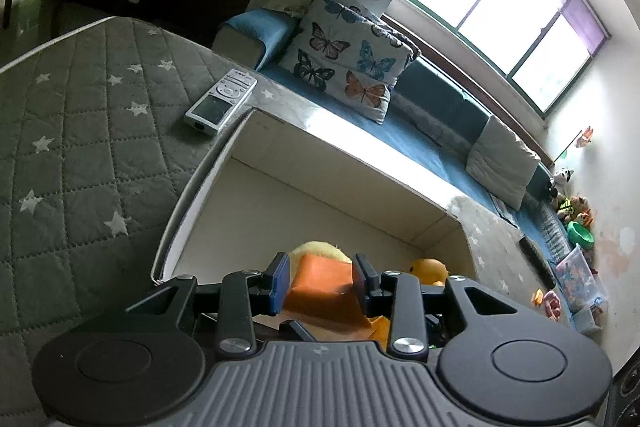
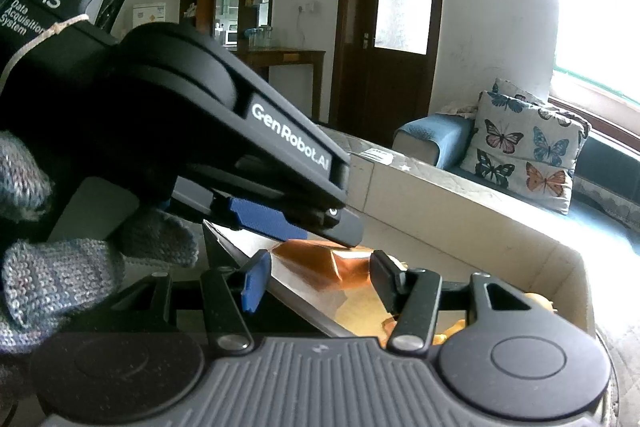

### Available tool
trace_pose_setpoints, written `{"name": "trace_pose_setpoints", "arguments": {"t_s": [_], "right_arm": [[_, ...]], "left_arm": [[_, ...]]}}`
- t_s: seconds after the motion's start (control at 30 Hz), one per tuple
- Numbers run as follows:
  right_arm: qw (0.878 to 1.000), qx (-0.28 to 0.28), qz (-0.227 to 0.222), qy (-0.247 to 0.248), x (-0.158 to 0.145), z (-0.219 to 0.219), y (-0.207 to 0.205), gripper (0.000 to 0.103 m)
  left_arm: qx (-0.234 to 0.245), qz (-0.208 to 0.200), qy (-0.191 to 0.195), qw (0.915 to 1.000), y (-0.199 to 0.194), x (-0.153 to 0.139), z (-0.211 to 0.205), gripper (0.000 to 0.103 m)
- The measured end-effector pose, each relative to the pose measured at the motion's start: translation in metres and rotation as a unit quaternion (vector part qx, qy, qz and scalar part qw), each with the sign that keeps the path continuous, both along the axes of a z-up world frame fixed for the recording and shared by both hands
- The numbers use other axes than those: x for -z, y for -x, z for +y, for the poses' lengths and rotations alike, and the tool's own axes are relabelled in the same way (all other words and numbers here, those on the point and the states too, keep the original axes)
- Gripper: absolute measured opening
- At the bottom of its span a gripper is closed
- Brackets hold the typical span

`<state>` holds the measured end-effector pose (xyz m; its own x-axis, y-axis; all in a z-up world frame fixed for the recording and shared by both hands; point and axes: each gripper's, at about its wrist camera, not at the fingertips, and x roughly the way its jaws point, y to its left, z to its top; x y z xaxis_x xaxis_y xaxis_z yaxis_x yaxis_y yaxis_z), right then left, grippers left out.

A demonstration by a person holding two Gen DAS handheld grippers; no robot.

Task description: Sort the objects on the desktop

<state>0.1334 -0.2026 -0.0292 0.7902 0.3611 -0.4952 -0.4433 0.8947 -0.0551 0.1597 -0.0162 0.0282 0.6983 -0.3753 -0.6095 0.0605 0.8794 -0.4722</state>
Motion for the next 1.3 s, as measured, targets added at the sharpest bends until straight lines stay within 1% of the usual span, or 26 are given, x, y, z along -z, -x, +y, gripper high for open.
{"name": "trace_pose_setpoints", "arguments": {"t_s": [0.27, 0.6, 0.67, 0.7, 0.87, 0.93, 1.1, 1.17, 1.2, 1.3], "right_arm": [[1.0, 0.001, -0.006, -0.002, -0.003, -0.003, 0.004, 0.056], [1.0, 0.002, -0.014, 0.0, -0.011, -0.013, 0.023, 0.058], [1.0, 0.004, -0.016, 0.0, -0.012, -0.016, 0.028, 0.069], [1.0, 0.005, -0.017, -0.001, -0.013, -0.019, 0.031, 0.072], [1.0, 0.011, -0.014, -0.003, -0.013, -0.028, 0.044, 0.073], [1.0, 0.014, -0.013, -0.002, -0.012, -0.031, 0.049, 0.078], [1.0, 0.022, -0.007, -0.006, -0.011, -0.038, 0.063, 0.081], [1.0, 0.026, -0.005, -0.007, -0.01, -0.041, 0.068, 0.083], [1.0, 0.028, -0.004, -0.006, -0.009, -0.043, 0.07, 0.086], [0.999, 0.035, 0.0, -0.006, -0.007, -0.047, 0.077, 0.089]], "left_arm": [[-0.004, -0.003, -0.003, 1.0, 0.01, -0.003, 0.002, 0.036], [-0.007, -0.013, -0.021, 0.9997, 0.034, -0.01, -0.004, 0.036], [-0.007, -0.015, -0.03, 0.9994, 0.039, -0.011, -0.007, 0.036], [-0.007, -0.016, -0.037, 0.9992, 0.043, -0.011, -0.008, 0.036], [-0.005, -0.012, -0.053, 0.9985, 0.056, -0.009, -0.015, 0.036], [-0.004, -0.011, -0.058, 0.9982, 0.061, -0.008, -0.018, 0.036], [-0.001, -0.01, -0.07, 0.9975, 0.072, -0.006, -0.024, 0.036], [0.001, -0.009, -0.072, 0.9973, 0.076, -0.005, -0.026, 0.036], [0.002, -0.008, -0.072, 0.9973, 0.077, -0.004, -0.026, 0.036], [0.003, -0.004, -0.075, 0.9972, 0.082, 0.0, -0.028, 0.036]]}}
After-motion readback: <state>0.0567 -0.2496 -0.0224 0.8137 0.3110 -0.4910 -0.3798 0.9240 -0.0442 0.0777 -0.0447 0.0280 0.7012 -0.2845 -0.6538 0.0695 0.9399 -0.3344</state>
